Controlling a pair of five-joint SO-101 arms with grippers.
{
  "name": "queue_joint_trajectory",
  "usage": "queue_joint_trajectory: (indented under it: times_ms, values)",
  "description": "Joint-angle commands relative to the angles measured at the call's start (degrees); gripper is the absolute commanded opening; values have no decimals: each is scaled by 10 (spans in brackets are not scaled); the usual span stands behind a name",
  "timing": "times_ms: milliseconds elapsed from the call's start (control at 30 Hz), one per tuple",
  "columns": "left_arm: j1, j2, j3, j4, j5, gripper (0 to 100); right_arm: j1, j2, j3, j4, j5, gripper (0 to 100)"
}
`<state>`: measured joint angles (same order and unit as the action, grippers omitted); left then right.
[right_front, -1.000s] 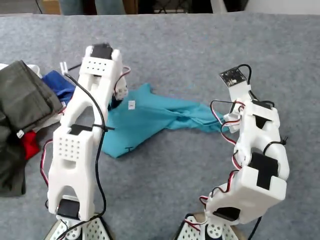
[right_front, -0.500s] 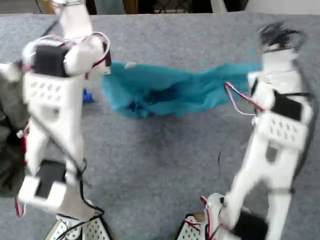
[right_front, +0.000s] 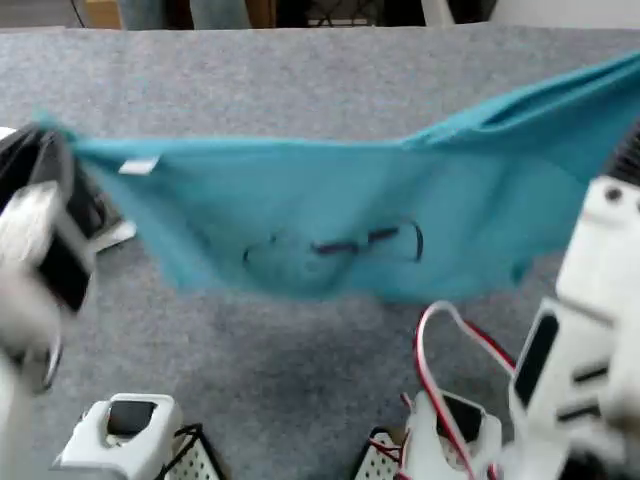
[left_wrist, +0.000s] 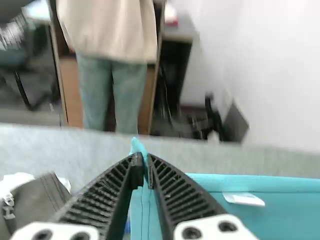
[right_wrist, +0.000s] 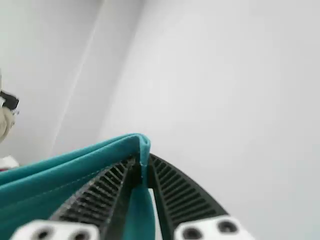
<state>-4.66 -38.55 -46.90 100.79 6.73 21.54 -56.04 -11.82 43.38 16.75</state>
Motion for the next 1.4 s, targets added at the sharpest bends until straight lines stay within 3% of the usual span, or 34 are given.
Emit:
queue_joint_trajectory:
  times_ms: [0,167,333,500,633,867,1000,1100,1233,1367]
  values:
    - [-22,-55,2,2,-7,29,12,0,-80,-14,-3,14]
    - [-29,-156,109,2,-25,29,12,-3,-141,-12,9,14]
    - [-29,-251,201,2,-47,29,9,-22,-173,62,127,15]
    - [-26,-266,338,-17,-55,29,8,-25,-102,93,159,15]
    - [-26,-234,523,-219,-28,29,3,-25,58,25,180,15]
    - [-27,-115,749,-651,-22,29,-73,22,371,-239,227,15]
    - [-22,11,735,-791,-23,29,-86,143,443,-426,222,15]
    - [-22,119,657,-817,-23,29,-94,269,401,-511,222,15]
    - [-26,260,524,-782,-23,29,-98,429,245,-487,222,15]
    - [-22,360,412,-707,-23,29,-108,541,56,-362,222,15]
